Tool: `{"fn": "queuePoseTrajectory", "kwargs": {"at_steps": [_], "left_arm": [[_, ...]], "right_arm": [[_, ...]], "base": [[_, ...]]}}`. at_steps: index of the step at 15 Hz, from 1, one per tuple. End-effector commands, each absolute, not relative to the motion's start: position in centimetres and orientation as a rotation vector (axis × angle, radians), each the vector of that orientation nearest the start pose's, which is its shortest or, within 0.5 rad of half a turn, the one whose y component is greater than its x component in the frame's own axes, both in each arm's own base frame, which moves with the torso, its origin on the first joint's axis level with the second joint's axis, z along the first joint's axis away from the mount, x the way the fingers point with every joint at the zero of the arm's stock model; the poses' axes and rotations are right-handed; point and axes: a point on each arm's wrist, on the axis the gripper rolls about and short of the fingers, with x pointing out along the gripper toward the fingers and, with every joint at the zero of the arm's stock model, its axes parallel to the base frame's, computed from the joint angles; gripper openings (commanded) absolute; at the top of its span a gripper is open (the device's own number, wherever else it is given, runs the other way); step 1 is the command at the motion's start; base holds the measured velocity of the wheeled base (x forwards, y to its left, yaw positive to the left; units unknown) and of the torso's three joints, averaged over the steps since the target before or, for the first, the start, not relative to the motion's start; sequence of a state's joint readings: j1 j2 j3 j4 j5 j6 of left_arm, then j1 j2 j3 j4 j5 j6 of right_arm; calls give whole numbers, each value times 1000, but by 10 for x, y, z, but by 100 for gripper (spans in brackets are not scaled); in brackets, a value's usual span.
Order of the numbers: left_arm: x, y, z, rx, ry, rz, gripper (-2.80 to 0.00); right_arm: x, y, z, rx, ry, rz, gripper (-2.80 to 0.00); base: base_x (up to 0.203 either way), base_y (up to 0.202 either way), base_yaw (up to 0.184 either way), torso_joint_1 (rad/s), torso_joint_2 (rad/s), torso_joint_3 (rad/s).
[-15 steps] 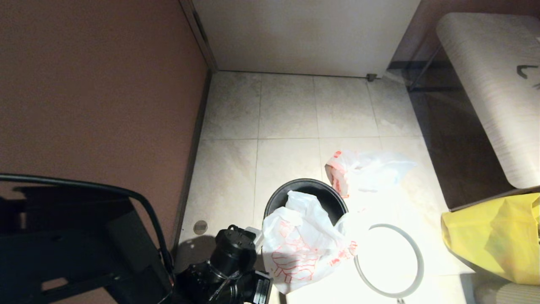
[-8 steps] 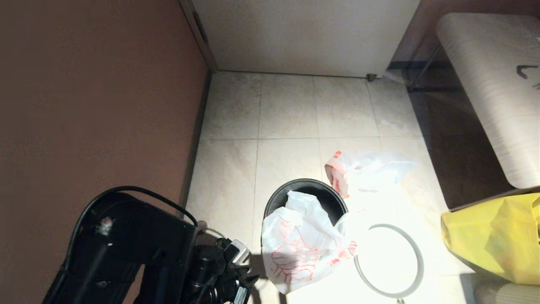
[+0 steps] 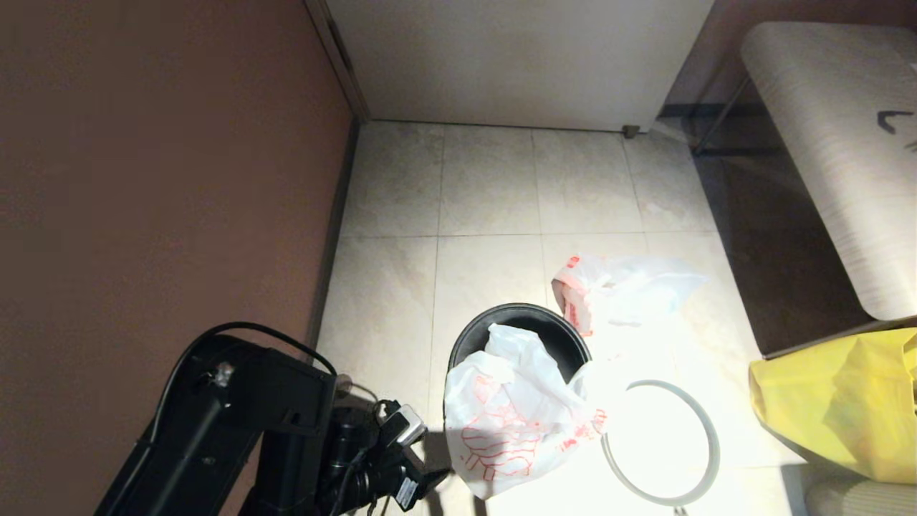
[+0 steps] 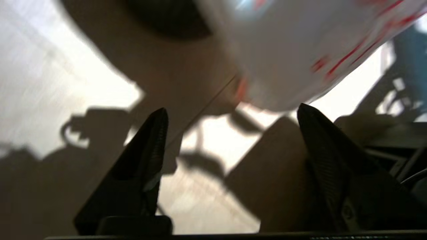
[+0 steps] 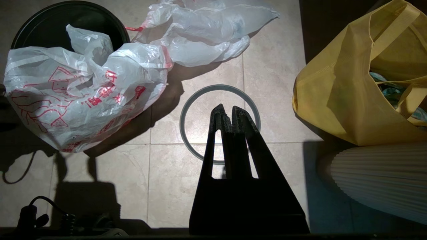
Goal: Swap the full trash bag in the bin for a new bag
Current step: Put the new garbage bag on the trash can
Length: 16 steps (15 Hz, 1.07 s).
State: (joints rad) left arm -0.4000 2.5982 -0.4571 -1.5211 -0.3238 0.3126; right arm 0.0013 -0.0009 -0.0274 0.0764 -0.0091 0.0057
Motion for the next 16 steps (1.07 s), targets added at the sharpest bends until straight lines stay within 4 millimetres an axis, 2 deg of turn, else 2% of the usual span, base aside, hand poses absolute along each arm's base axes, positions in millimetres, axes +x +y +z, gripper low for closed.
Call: {"fn": "queuePoseTrajectory", "kwargs": {"at_steps": [1,10,12,13,16], "left_arm": [[285,-139,-94,316,481,-836,0],[278,-173,-92,350,428,-908,0],[279,-175,-92,347,422,-912,0],[279,-175,-93,339,427,-912,-280],[281,-174,-92,335,422,-908,-280]], "right_arm": [[-25,0,75,6,49,-8,-280],[-25,0,75,6,49,-8,-280],[-25,0,75,6,49,-8,-280],[-25,0,75,6,49,-8,-280],[-25,0,75,6,49,-8,-280]], "base": [[0,0,0,0,0,0],[0,0,0,0,0,0],[0,0,0,0,0,0],[0,0,0,0,0,0],[0,0,0,0,0,0]]}}
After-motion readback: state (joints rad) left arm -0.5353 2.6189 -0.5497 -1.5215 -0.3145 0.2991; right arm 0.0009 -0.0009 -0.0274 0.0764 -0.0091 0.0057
